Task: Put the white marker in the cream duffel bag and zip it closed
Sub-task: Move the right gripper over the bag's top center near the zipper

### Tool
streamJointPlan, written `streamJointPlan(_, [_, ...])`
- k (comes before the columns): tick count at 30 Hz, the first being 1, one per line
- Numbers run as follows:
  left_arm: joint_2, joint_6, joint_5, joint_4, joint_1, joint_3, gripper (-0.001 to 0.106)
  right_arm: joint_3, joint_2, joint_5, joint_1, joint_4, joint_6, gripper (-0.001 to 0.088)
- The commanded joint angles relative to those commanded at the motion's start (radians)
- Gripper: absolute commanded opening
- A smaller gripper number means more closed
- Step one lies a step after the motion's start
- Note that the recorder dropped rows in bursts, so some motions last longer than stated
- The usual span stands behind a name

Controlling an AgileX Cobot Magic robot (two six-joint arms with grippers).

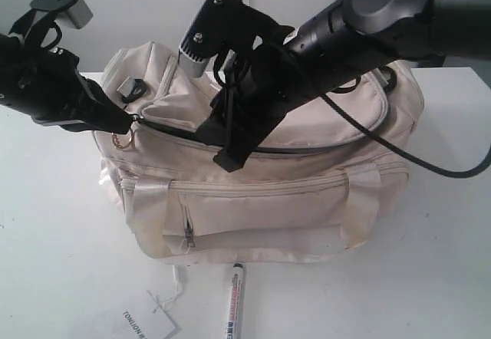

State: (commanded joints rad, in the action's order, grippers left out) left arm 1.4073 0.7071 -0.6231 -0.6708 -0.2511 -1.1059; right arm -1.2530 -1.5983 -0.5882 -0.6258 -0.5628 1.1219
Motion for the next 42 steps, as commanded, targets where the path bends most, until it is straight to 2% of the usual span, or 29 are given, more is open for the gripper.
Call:
streamJointPlan(10, [0.000,0.000,0.000,0.000,0.000,0.000,0.000,0.080,0.000,0.153,-0.036,0.010,0.002,0.0477])
streamJointPlan(19, [0.000,0.000,0.000,-0.009,0.000,0.000,0.000,0.080,-0.033,0.154,-0.047,-0.014,0.002,0.0473])
streamJointPlan(27, [0.000,0.000,-0.003,-0.009,0.000,0.000,0.000,0.080,-0.070,0.176,-0.080,-0.010,0.002,0.0460])
streamJointPlan(40, [0.000,0.000,-0.007,-0.009,0.000,0.000,0.000,0.080,-0.070,0.193,-0.080,0.002,0.002,0.0029])
streamJointPlan(42, [0.000,0.000,-0.007,-0.009,0.000,0.000,0.000,0.080,-0.070,0.193,-0.080,0.009,0.000,0.0000])
